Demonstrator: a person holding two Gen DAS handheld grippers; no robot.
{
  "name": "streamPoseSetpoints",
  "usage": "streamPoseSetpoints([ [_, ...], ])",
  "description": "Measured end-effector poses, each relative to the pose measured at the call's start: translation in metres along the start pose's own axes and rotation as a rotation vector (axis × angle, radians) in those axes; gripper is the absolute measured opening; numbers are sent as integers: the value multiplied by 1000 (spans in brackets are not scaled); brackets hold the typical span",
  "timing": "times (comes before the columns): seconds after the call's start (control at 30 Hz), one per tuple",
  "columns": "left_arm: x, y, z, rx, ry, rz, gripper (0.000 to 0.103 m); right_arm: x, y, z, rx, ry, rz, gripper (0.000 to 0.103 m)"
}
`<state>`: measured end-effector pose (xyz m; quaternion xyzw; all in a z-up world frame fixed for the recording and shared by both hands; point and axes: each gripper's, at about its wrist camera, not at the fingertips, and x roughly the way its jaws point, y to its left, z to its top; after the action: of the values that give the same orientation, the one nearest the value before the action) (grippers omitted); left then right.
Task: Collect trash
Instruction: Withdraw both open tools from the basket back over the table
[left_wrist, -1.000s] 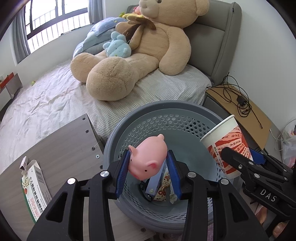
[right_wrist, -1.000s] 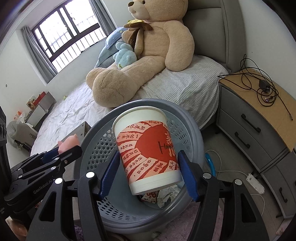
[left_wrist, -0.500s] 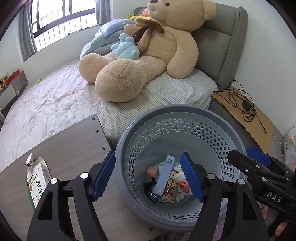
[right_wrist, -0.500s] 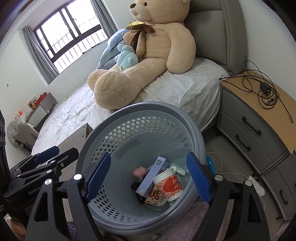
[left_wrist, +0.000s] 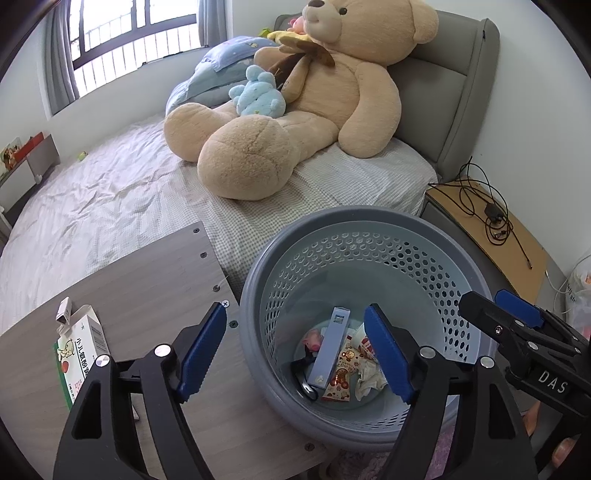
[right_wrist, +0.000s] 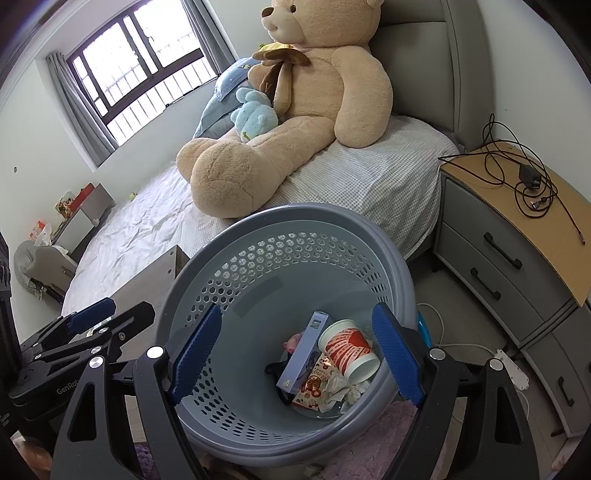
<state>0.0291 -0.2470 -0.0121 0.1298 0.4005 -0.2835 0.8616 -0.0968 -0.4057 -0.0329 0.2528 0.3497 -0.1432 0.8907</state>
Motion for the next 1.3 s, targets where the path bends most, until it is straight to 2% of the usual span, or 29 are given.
streamPoseSetpoints([
  [0.8,-34,44,-22,-85,-38,29,80,-13,45,-9,-86,-16,11,80],
  [1.3,-58,96,-47,-190,-53,129,83,-18,93,-30,-173,-12,83,80],
])
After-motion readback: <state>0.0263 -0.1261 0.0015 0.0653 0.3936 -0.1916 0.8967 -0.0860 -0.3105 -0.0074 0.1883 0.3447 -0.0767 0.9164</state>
